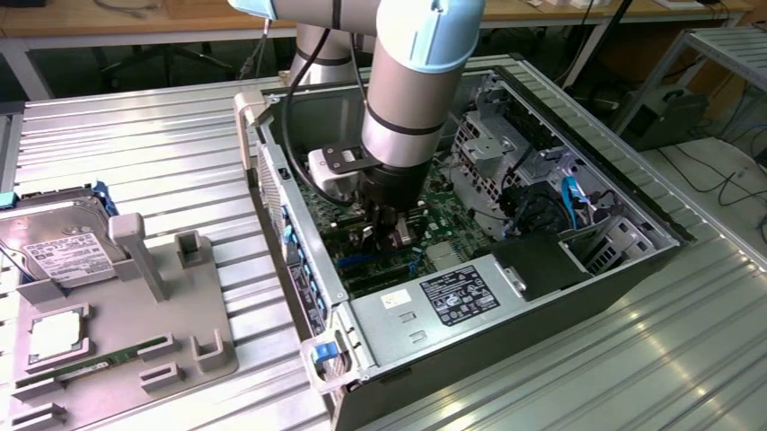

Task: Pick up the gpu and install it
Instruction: 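Insert the gpu into the slot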

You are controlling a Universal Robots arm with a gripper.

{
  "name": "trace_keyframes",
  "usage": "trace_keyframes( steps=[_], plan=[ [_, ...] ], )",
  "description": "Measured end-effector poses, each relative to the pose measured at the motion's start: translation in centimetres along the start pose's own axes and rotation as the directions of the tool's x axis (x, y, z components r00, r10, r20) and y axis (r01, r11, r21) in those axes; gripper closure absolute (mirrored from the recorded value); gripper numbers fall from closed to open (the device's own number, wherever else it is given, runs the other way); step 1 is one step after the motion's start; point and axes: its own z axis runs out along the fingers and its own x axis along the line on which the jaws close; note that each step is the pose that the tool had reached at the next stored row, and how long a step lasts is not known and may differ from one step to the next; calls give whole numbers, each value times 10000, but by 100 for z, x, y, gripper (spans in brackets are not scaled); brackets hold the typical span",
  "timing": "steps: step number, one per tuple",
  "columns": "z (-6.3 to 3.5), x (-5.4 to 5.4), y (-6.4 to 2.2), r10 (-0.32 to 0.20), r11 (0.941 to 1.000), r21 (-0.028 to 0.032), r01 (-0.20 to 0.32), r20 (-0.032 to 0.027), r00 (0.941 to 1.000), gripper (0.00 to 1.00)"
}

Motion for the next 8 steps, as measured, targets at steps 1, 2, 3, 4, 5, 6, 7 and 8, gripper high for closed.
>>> trace_keyframes(
  steps=[1,2,3,4,5,6,7,8],
  plan=[
    [0,0,2,0,10000,1,0,1,10000,71],
    [0,-1,3,0,10000,1,0,0,10000,71],
    [1,-2,5,-4,10000,1,4,1,10000,71],
    [1,-8,9,-10,10000,1,10,2,10000,71],
    [1,-11,11,-16,10000,0,16,-1,10000,71],
    [1,-11,11,-25,10000,0,25,-4,10000,71],
    [1,-12,11,-38,10000,0,38,-6,10000,71],
    [0,-12,11,-57,10000,-1,57,-8,10000,71]
  ],
)
